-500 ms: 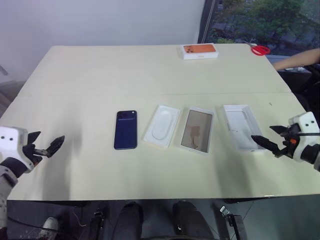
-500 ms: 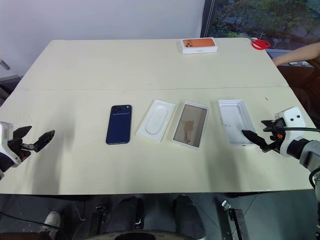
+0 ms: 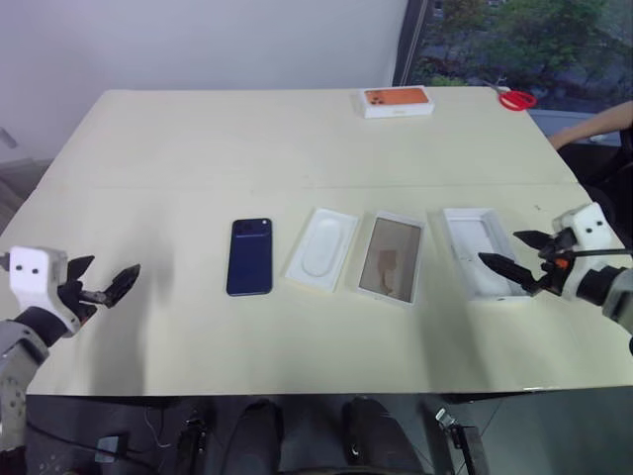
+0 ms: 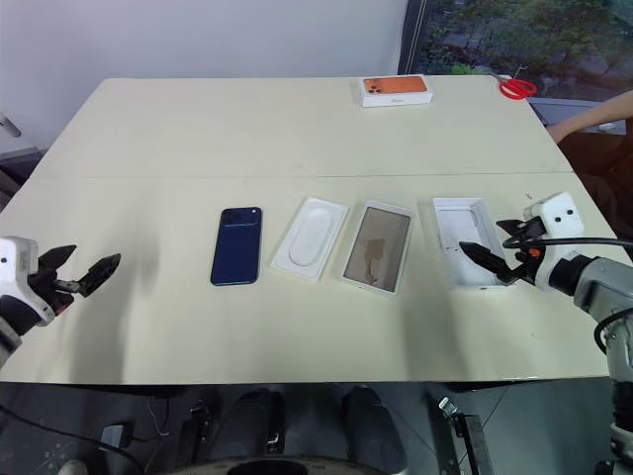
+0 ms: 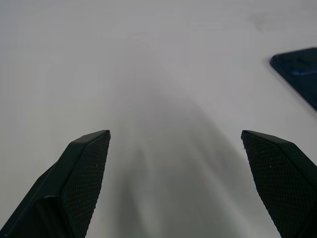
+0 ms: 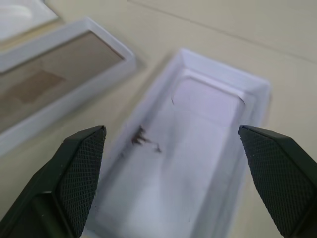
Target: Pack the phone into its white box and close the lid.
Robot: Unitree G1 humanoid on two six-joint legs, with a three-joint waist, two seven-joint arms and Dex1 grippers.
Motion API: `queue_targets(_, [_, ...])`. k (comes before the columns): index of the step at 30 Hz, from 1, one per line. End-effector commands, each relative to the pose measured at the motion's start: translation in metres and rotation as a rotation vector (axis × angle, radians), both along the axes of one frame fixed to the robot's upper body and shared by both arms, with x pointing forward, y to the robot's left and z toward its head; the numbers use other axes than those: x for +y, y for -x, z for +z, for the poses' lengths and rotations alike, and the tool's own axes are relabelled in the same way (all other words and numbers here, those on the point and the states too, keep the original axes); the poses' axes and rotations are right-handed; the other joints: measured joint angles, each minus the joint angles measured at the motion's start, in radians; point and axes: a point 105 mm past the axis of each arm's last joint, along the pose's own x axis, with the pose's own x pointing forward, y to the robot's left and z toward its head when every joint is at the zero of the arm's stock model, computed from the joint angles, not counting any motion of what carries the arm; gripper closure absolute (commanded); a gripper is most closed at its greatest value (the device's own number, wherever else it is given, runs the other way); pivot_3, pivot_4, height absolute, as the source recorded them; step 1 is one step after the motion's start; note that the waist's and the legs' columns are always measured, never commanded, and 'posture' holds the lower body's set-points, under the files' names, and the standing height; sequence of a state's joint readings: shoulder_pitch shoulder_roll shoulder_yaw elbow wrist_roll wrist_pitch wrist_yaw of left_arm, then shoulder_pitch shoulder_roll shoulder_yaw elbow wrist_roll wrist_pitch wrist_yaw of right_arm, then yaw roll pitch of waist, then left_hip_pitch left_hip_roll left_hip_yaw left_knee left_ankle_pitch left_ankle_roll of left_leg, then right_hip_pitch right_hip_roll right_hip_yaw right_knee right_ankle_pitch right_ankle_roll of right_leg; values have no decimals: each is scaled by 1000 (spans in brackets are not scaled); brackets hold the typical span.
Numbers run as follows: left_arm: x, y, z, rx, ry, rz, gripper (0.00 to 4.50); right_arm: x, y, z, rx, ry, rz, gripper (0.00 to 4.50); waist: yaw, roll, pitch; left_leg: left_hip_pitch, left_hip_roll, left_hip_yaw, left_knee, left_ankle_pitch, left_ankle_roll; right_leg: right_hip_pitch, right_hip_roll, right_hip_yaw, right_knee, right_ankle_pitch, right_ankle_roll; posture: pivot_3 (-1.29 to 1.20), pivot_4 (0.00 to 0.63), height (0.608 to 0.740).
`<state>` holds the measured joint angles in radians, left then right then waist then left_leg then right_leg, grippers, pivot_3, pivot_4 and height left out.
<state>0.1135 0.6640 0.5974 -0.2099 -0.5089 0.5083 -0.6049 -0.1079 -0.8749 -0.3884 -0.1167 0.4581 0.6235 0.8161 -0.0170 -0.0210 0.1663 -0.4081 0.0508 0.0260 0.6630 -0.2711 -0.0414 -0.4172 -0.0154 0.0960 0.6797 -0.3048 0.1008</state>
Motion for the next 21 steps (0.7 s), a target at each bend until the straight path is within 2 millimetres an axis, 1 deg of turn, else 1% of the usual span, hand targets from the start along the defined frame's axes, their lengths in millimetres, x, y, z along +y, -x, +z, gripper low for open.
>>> queue_targets(1, [-22, -8, 10, -36, 21, -67, 51, 20, -3, 19, -76, -13, 66, 18, 0, 0, 0, 0, 0, 0, 0, 0, 0, 0, 0, 0, 0, 0, 0, 0, 150, 726])
queue_targets(3, [-34, -11, 10, -33, 29, -103, 51, 26, -2, 23, -85, -18, 88, 18, 1, 0, 0, 0, 0, 0, 0, 0, 0, 0, 0, 0, 0, 0, 0, 0, 150, 726])
queue_targets(8, [-72, -30, 20, -44, 73, -239, 51, 45, 2, 22, -91, -26, 138, 18, 5, 0, 0, 0, 0, -1, 1, 0, 0, 1, 0, 0, 0, 0, 0, 0, 150, 726])
queue_targets(10, [-94, -43, 22, -17, 110, -311, 51, 60, 2, 24, -99, -44, 175, 18, 4, 0, 0, 0, 0, -1, 1, 0, 0, 1, 0, -1, 0, 0, 0, 0, 150, 726])
queue_targets(12, [-105, -49, 22, 8, 112, -345, 51, 67, 4, 25, -101, -54, 194, 18, 2, 0, 0, 0, 0, -2, 1, 0, 0, 2, 0, -1, 0, 0, 0, 0, 150, 726])
queue_targets(13, [-106, -49, 22, 14, 110, -348, 51, 68, 4, 25, -100, -55, 194, 18, 0, 0, 0, 0, 0, -2, 1, 0, 0, 2, 0, -1, 0, 0, 0, 0, 150, 726])
queue_targets(15, [-132, -63, 22, 80, 105, -394, 51, 86, 9, 25, -98, -52, 268, 18, -2, 0, 0, 0, 0, -2, 1, -1, 1, 1, 1, -1, 0, 0, 1, 0, 150, 726])
queue_targets(17, [-157, -77, 26, 162, 191, -410, 51, 100, 15, 26, -100, -56, 324, 18, 6, 0, 0, 0, 0, -3, 2, -1, 1, 1, 1, -1, 0, 0, 1, 0, 150, 726])
queue_targets(18, [-167, -81, 26, 201, 225, -419, 51, 103, 17, 26, -101, -61, 335, 18, 10, -1, 0, 0, -1, -4, 3, -1, 1, 2, 1, -2, 1, 0, 1, 0, 150, 726])
queue_targets(20, [-186, -86, 25, 272, 233, -445, 51, 110, 21, 26, -101, -67, 353, 18, 6, -1, 0, -1, -1, -6, 5, -1, 1, 4, 0, -5, 0, 0, 1, 0, 150, 726])
queue_targets(21, [-191, -86, 25, 296, 231, -451, 51, 112, 23, 26, -101, -68, 358, 18, 5, -1, 0, -1, -1, -6, 5, -1, 1, 5, 0, -5, -1, 0, 1, 0, 150, 726])
